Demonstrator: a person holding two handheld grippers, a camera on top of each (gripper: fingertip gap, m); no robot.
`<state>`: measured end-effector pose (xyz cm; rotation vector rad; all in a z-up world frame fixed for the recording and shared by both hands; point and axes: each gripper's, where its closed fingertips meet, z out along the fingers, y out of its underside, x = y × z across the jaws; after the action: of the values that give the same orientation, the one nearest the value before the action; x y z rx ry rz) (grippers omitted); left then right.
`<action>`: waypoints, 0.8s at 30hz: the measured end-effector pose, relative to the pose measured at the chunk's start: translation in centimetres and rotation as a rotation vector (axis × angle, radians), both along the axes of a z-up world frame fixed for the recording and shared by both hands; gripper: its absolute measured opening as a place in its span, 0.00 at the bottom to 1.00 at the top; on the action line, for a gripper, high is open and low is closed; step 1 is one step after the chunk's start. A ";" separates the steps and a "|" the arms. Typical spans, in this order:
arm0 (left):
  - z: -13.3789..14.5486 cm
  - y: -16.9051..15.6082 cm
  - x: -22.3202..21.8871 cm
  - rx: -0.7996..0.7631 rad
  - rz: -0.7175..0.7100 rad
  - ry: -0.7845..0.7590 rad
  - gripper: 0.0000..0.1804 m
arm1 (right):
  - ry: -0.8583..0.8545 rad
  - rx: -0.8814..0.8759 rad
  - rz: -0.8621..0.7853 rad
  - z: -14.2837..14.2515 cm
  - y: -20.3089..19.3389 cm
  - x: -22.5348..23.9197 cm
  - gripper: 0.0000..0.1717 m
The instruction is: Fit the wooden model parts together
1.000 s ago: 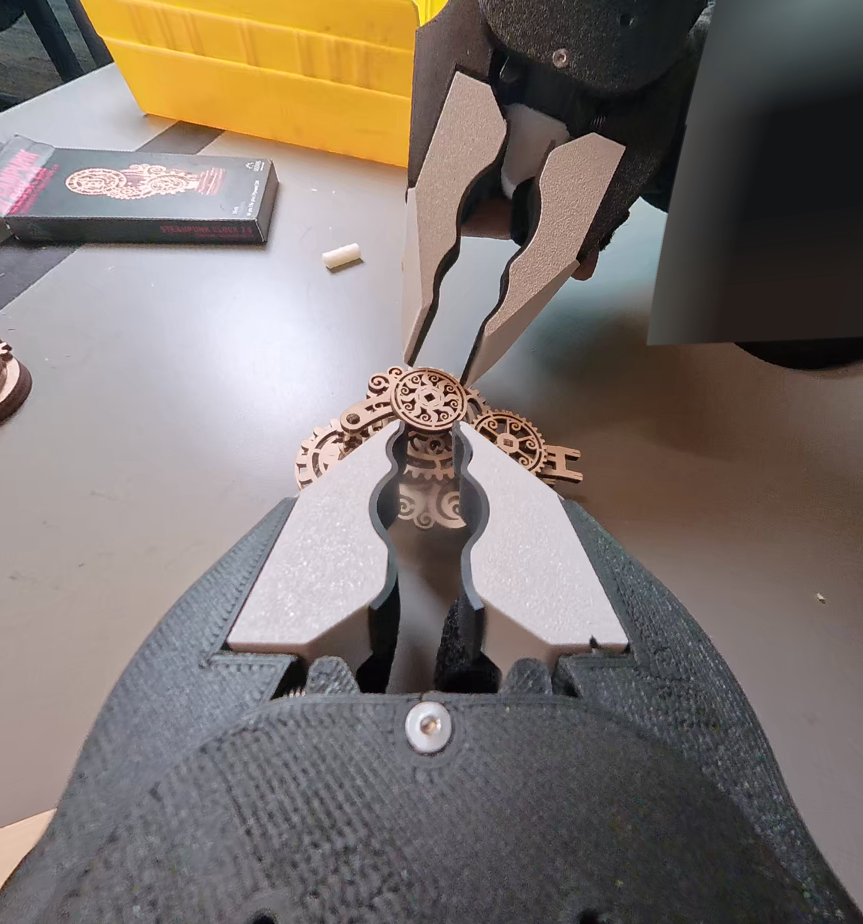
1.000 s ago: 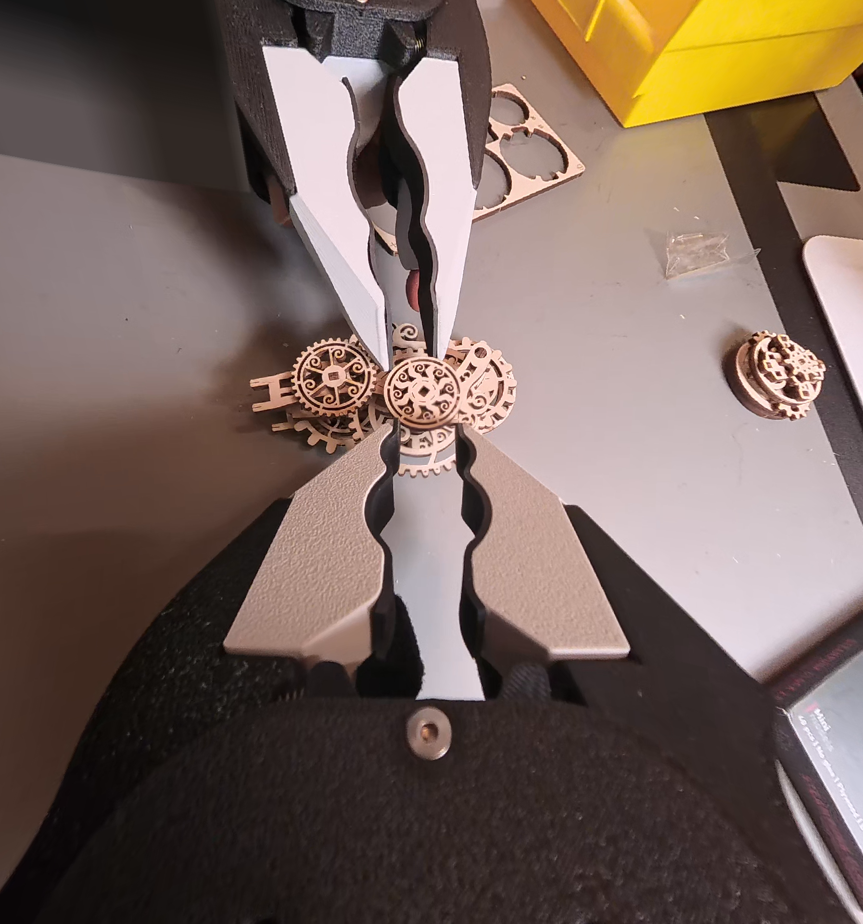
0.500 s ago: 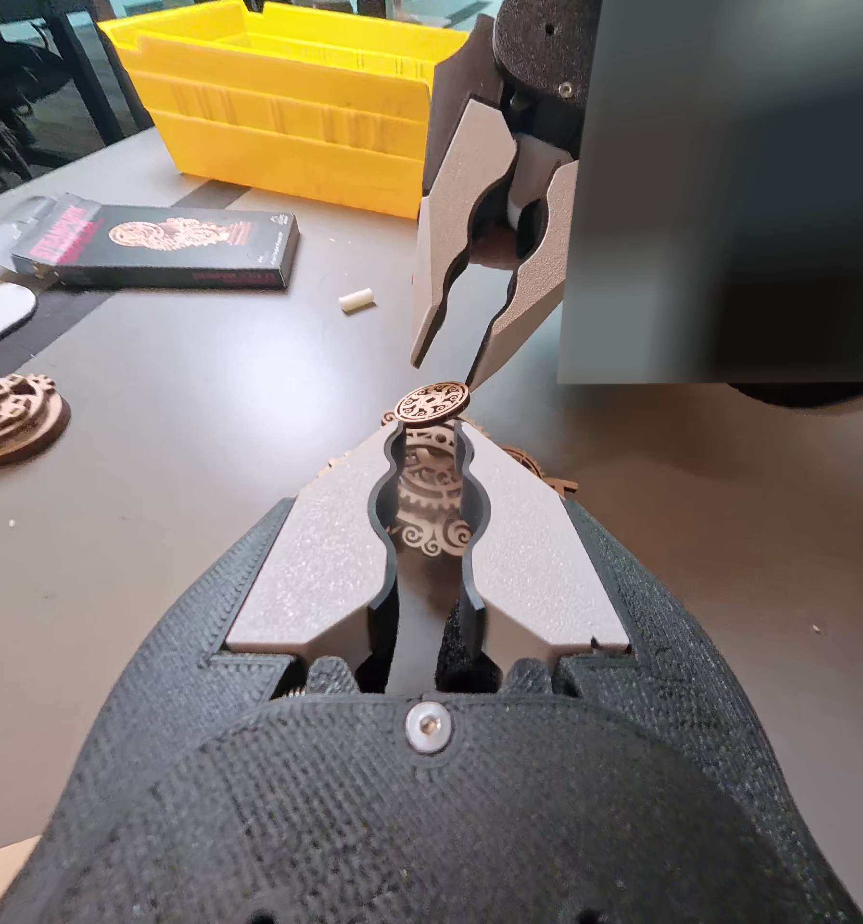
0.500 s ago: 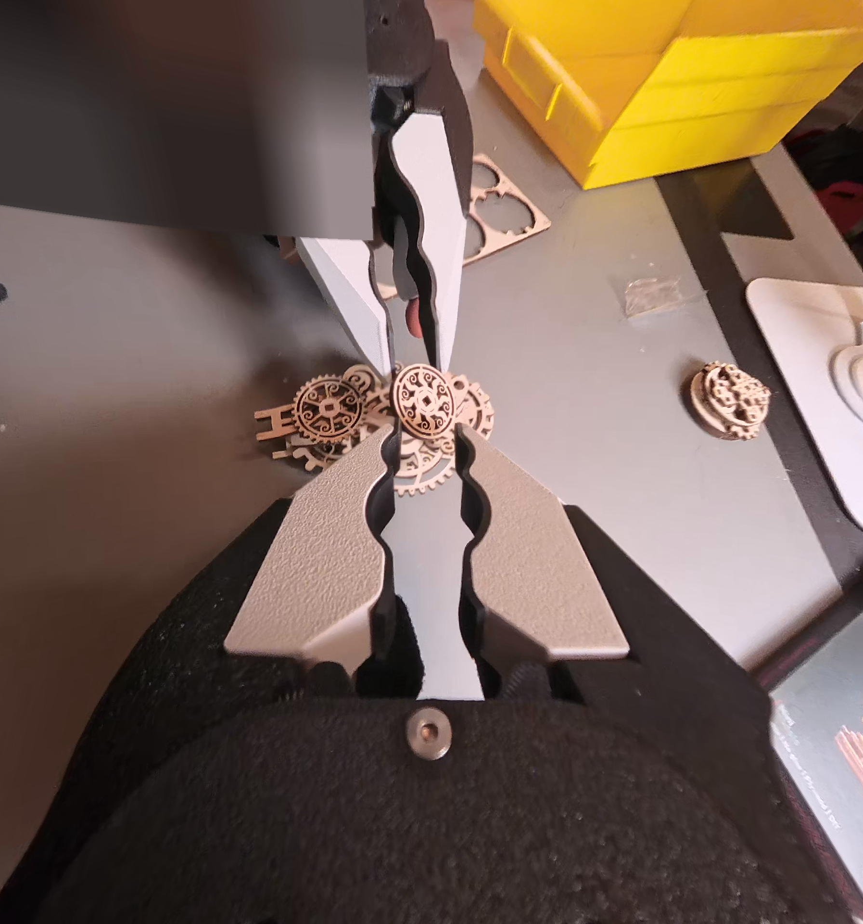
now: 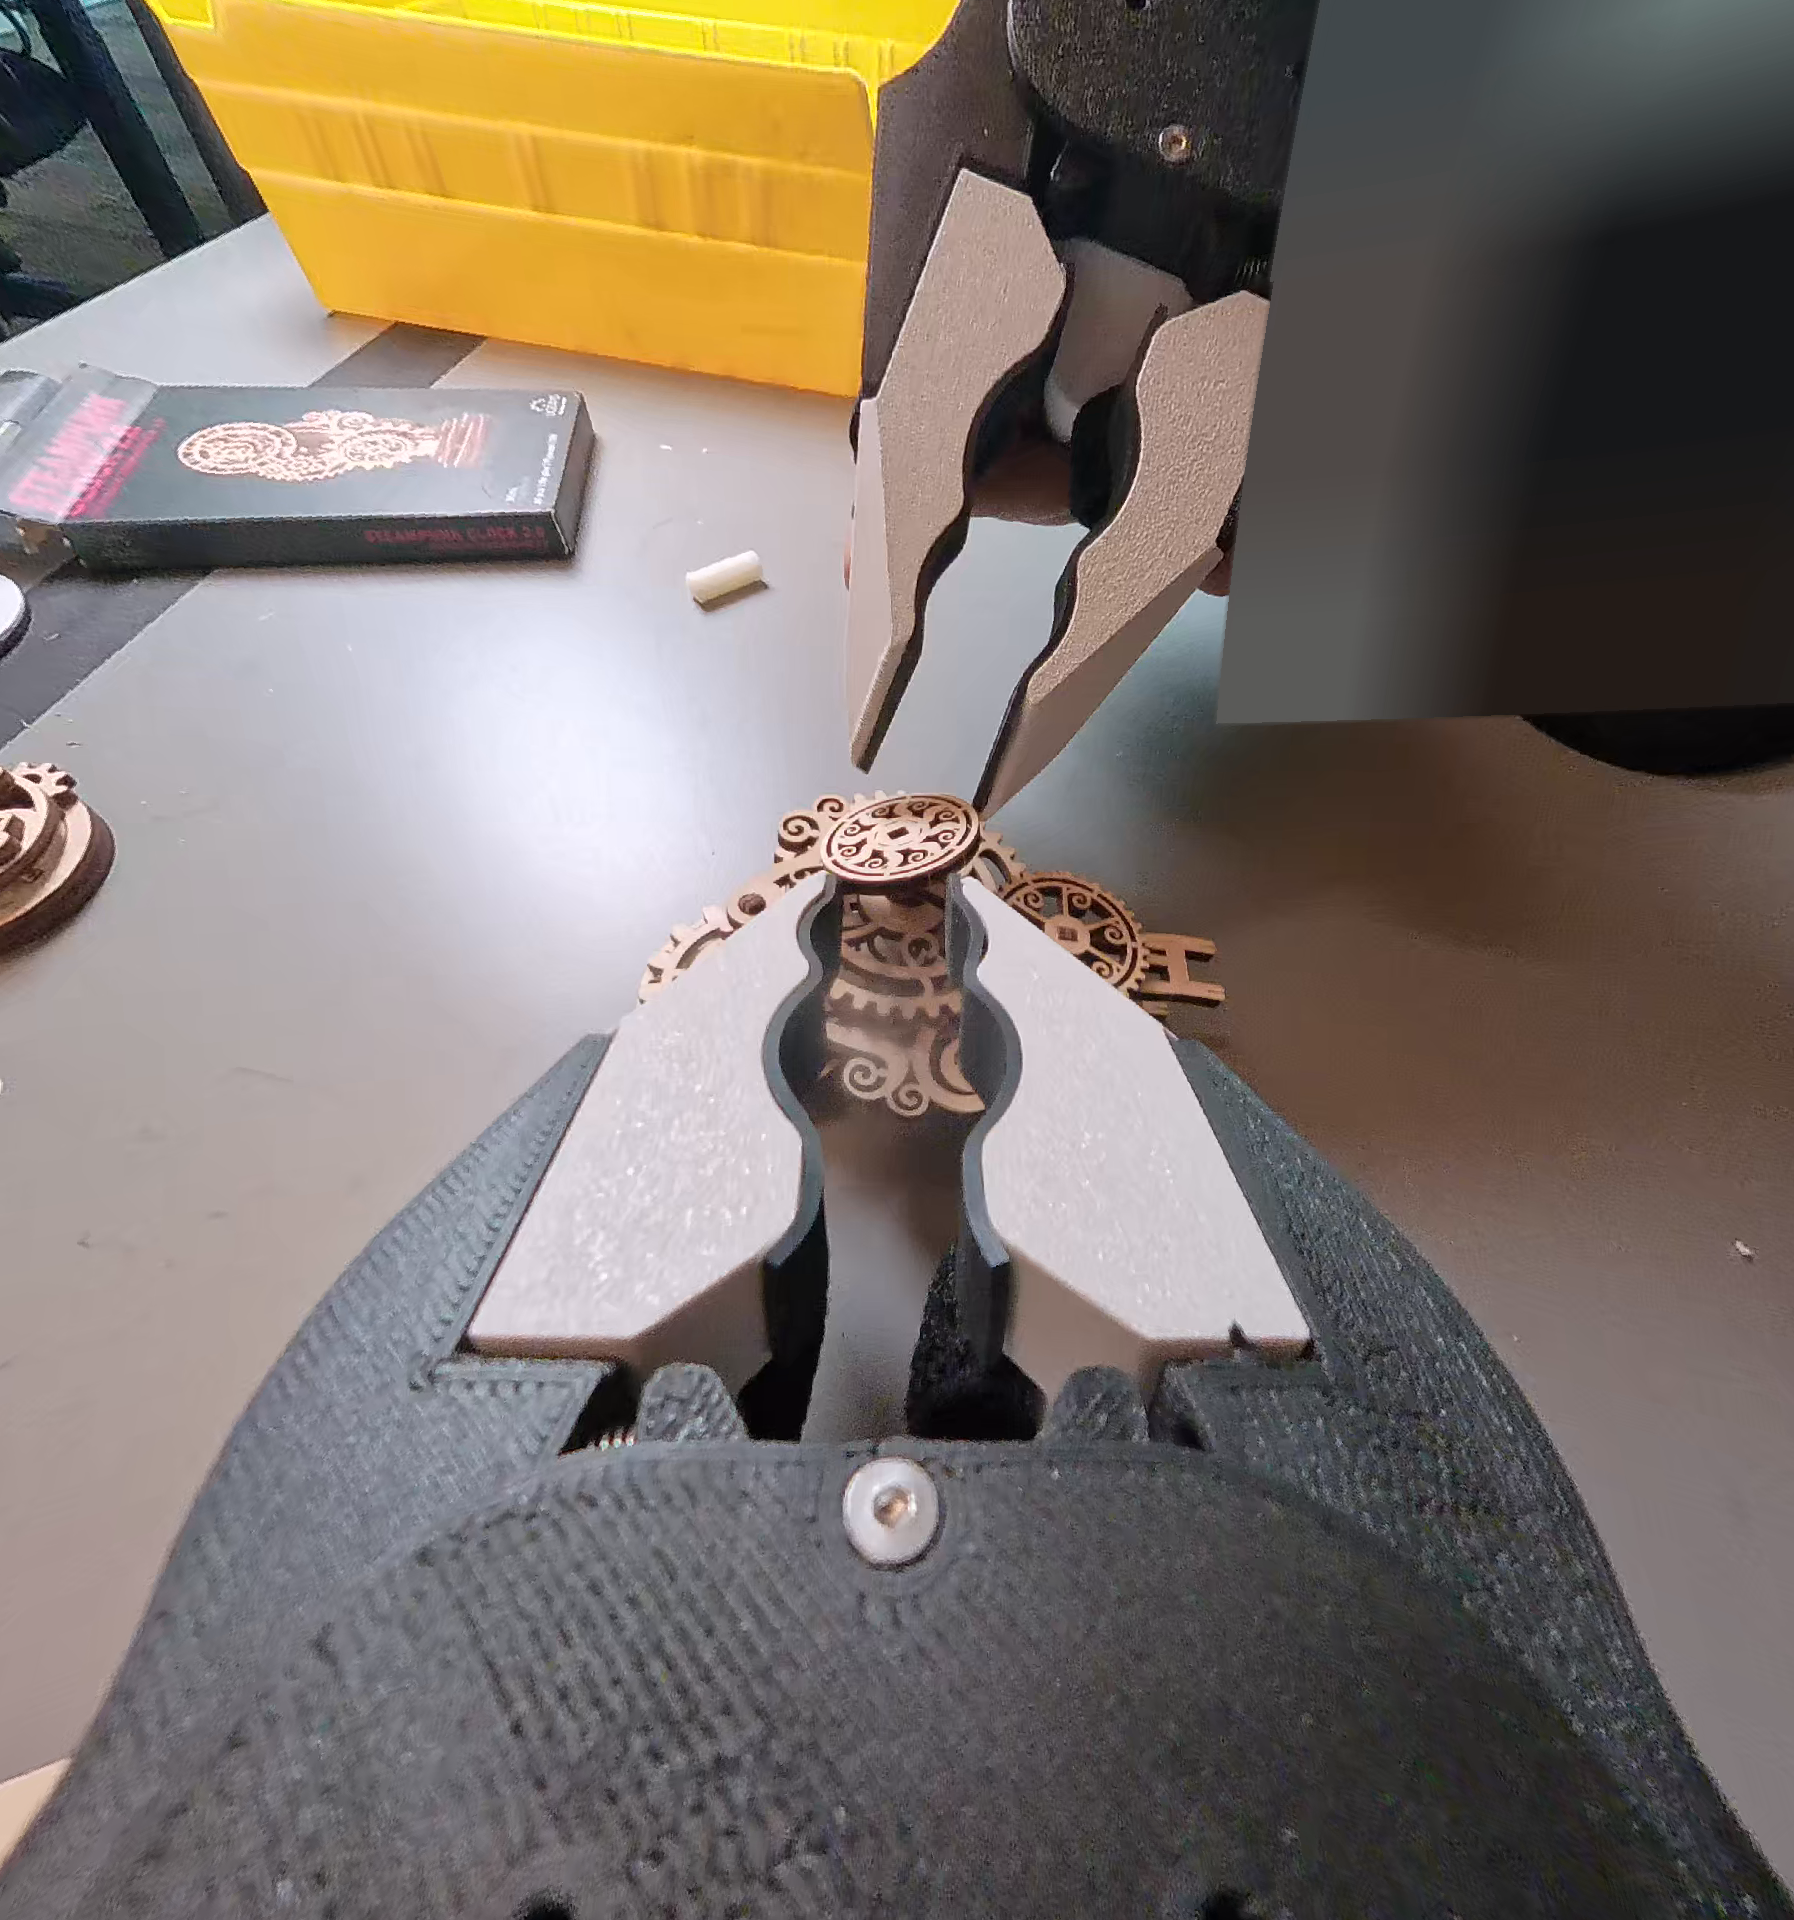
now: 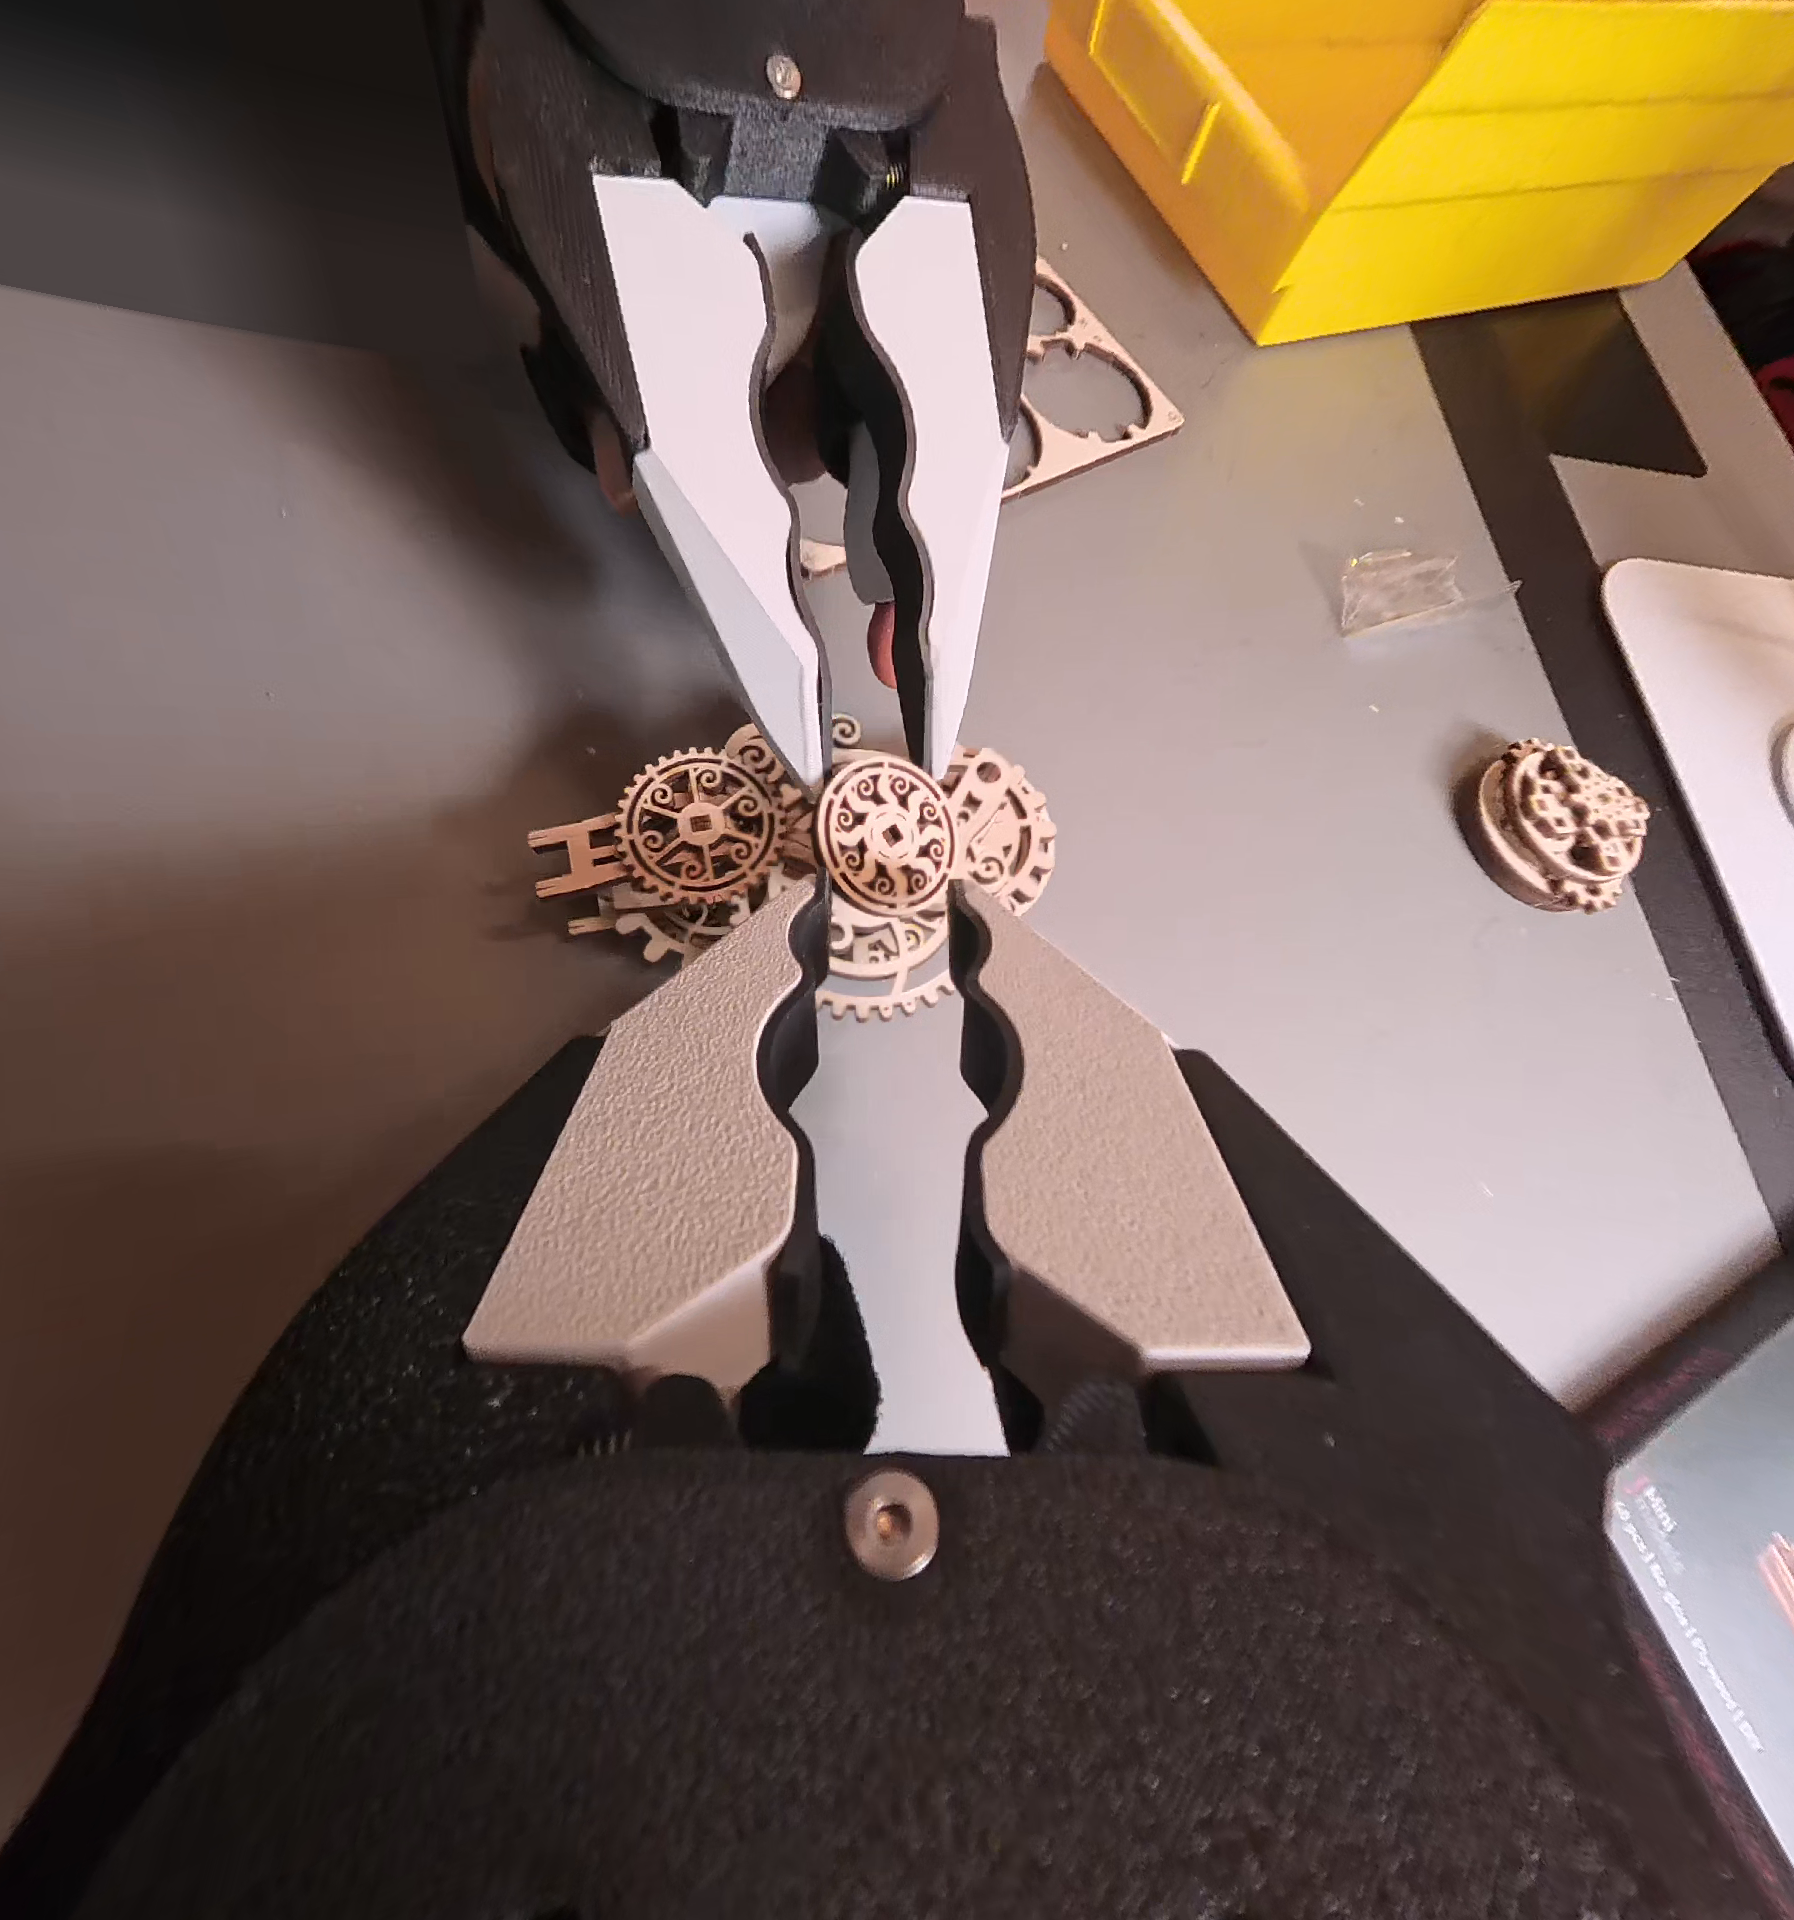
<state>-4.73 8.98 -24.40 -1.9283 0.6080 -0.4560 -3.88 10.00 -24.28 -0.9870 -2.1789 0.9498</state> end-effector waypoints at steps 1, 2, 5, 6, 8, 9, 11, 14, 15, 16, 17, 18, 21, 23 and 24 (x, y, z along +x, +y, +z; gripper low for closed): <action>-0.1 -0.1 0.0 -0.002 -0.004 0.007 0.10 | -0.004 0.004 0.002 -0.1 0.0 0.0 0.12; -0.2 -0.1 0.1 -0.004 -0.007 0.013 0.10 | -0.005 0.004 0.005 -0.2 0.0 0.1 0.12; -0.5 -0.3 0.2 -0.011 -0.017 0.024 0.10 | -0.021 0.020 0.005 -0.5 0.1 0.2 0.12; -0.5 -0.4 0.2 -0.012 -0.018 0.026 0.09 | -0.028 0.028 0.004 -0.7 0.2 0.3 0.12; -0.5 -0.5 0.2 -0.013 -0.022 0.030 0.09 | -0.035 0.038 0.004 -0.9 0.2 0.3 0.12; -0.6 -0.5 0.1 -0.013 -0.021 0.037 0.09 | -0.036 0.037 0.006 -0.9 0.2 0.3 0.12; -0.4 -0.4 -0.4 -0.003 -0.006 0.043 0.10 | -0.026 0.026 0.003 -0.4 0.2 0.4 0.12; -0.1 -0.1 -1.3 0.004 0.034 0.029 0.09 | -0.013 -0.033 0.006 0.4 -0.1 0.4 0.12; -0.2 -0.1 -1.3 -0.006 0.032 0.016 0.10 | -0.025 -0.039 0.008 0.2 -0.2 0.4 0.13; -0.3 -0.2 -1.2 -0.024 0.026 -0.001 0.10 | -0.040 -0.033 0.006 -0.2 -0.3 0.3 0.15; -0.5 -0.3 -0.8 -0.050 0.015 -0.019 0.10 | -0.051 -0.022 0.001 -0.6 -0.2 0.3 0.16; -0.7 -0.4 -0.5 -0.075 0.004 -0.037 0.10 | -0.059 -0.019 -0.002 -0.9 -0.2 0.3 0.16; -0.6 -0.4 0.3 -0.104 -0.010 -0.097 0.11 | -0.061 -0.035 0.002 -0.9 -0.5 0.2 0.14; -0.7 -0.3 0.3 -0.113 -0.001 -0.102 0.11 | -0.052 -0.040 -0.002 -0.8 -0.5 0.1 0.14; -0.6 -0.4 0.2 -0.114 -0.002 -0.108 0.11 | -0.040 -0.052 -0.003 -0.5 -0.6 0.0 0.13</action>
<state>-4.56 8.60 -24.99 -1.9960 0.5241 -0.6032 -3.92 9.43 -24.79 -1.0412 -2.1954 0.9976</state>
